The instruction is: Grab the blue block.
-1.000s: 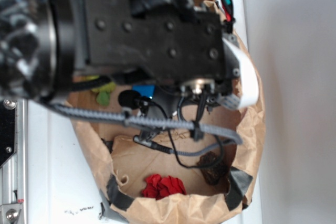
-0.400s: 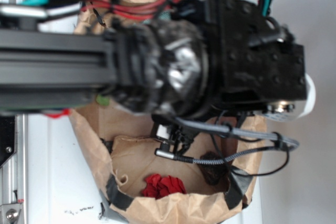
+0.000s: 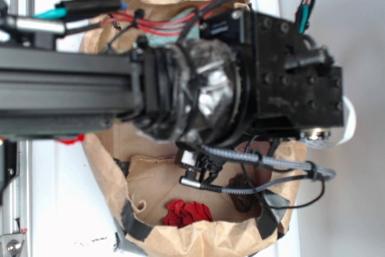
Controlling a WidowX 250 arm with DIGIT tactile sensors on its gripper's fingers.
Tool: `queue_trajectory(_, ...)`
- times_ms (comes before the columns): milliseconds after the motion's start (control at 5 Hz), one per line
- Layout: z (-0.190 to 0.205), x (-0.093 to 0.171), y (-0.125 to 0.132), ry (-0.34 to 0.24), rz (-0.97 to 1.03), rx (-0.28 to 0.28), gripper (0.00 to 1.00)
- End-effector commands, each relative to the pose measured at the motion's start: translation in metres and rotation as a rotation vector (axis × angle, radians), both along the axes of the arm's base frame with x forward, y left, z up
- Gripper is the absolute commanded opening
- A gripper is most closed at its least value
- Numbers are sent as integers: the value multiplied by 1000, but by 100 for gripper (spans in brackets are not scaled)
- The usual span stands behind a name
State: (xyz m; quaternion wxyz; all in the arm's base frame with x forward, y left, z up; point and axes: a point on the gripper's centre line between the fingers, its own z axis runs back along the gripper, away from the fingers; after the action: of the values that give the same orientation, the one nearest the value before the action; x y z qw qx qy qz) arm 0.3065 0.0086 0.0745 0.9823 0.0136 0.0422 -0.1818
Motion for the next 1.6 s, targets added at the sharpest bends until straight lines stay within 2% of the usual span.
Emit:
queue_trajectory(0,23,14,5,-184,28,-157,100)
queue_trajectory(200,29,18,16,-168,72,-201,100)
queue_trajectory(1200,33,23,24,-167,90,-195,100)
queue_trajectory(1400,24,12,36,-271,113,-197,100)
